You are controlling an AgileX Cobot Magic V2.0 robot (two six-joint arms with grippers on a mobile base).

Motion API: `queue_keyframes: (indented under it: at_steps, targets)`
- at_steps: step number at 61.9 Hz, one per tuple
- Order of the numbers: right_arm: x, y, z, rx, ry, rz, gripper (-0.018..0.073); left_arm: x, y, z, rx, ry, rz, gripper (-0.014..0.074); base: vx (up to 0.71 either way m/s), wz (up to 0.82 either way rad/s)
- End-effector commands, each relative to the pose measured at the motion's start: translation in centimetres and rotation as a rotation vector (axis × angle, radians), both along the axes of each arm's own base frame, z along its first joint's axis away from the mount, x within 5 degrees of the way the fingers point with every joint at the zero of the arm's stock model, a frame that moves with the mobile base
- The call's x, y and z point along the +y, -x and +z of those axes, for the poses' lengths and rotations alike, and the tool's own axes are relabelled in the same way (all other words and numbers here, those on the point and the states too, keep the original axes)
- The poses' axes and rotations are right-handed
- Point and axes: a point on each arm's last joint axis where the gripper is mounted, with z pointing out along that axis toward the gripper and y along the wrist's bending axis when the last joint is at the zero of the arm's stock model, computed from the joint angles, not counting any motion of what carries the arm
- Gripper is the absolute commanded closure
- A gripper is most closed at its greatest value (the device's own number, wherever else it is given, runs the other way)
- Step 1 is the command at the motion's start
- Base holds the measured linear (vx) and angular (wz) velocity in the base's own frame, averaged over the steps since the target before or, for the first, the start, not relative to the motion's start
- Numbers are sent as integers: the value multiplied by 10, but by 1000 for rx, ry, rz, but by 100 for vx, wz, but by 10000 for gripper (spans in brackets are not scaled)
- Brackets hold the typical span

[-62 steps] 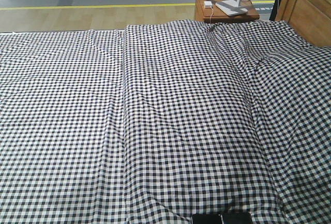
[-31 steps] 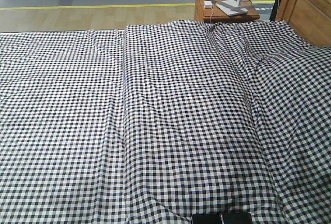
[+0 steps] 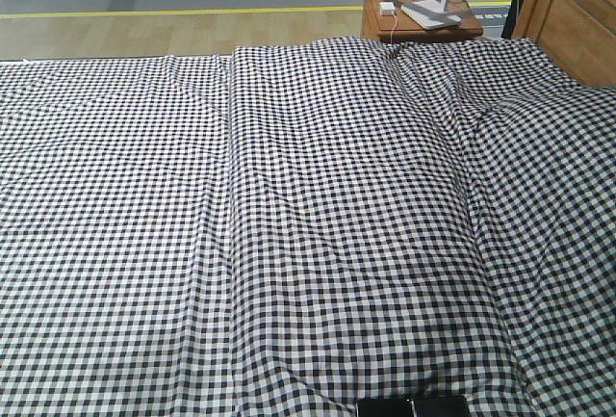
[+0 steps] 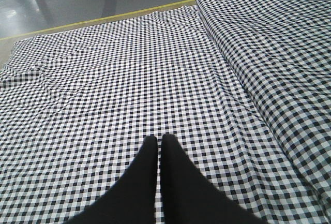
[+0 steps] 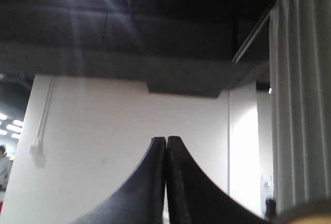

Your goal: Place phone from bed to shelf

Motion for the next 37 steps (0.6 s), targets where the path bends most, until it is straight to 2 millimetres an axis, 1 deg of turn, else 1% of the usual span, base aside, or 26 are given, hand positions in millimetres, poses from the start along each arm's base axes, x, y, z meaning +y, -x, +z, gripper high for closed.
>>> queue_keyframes:
  at_steps: [1, 2, 4, 7, 8, 10, 11, 12, 16, 18, 20, 23, 26, 33, 36, 37]
  targets:
    - [0, -7, 44, -30, 5, -7, 549, -1, -2, 5, -74, -3, -8, 595, 0, 0]
    - [1, -10, 51, -16, 0, -4, 547, -1, -2, 5, -74, -3, -8, 595, 0, 0]
    - [1, -17, 57, 14, 3, -4, 539, -1, -2, 5, -74, -3, -8, 595, 0, 0]
    - [2, -26, 74, 49, -1, -1, 517, -1, -2, 5, -74, -3, -8, 595, 0, 0]
    - [2, -32, 77, 70, 1, -1, 511, -1, -2, 5, -74, -3, -8, 595, 0, 0]
    - [3, -37, 86, 87, 2, 0, 496, -1, -2, 5, -74, -3, -8, 595, 0, 0]
    - [3, -44, 88, 118, 5, 0, 483, -1, -2, 5, -74, -3, -8, 595, 0, 0]
    - [4, -47, 92, 126, 6, 0, 474, -1, -2, 5, -74, -3, -8, 595, 0, 0]
    - [5, -66, 100, 205, 13, 0, 414, -1, -2, 5, -74, -3, -8, 595, 0, 0]
    - [6, -75, 99, 247, 16, 0, 391, -1, -2, 5, -74, -3, -8, 595, 0, 0]
    - [7, -86, 101, 295, 20, 0, 341, -1, -2, 5, -74, -3, -8, 595, 0, 0]
    - [8, -103, 97, 369, 27, 0, 271, -1, -2, 5, -74, -3, -8, 595, 0, 0]
    - [9, -115, 93, 425, 32, 0, 194, -1, -2, 5, -74, -3, -8, 595, 0, 0]
    - [12, -147, 73, 581, 46, 0, -3, -1, -2, 5, -74, -3, -8, 595, 0, 0]
    - [13, -160, 63, 650, 54, -1, -57, -1, -2, 5, -74, -3, -8, 595, 0, 0]
    - [13, -163, 60, 680, 56, -1, -95, -1, -2, 5, -74, -3, -8, 595, 0, 0]
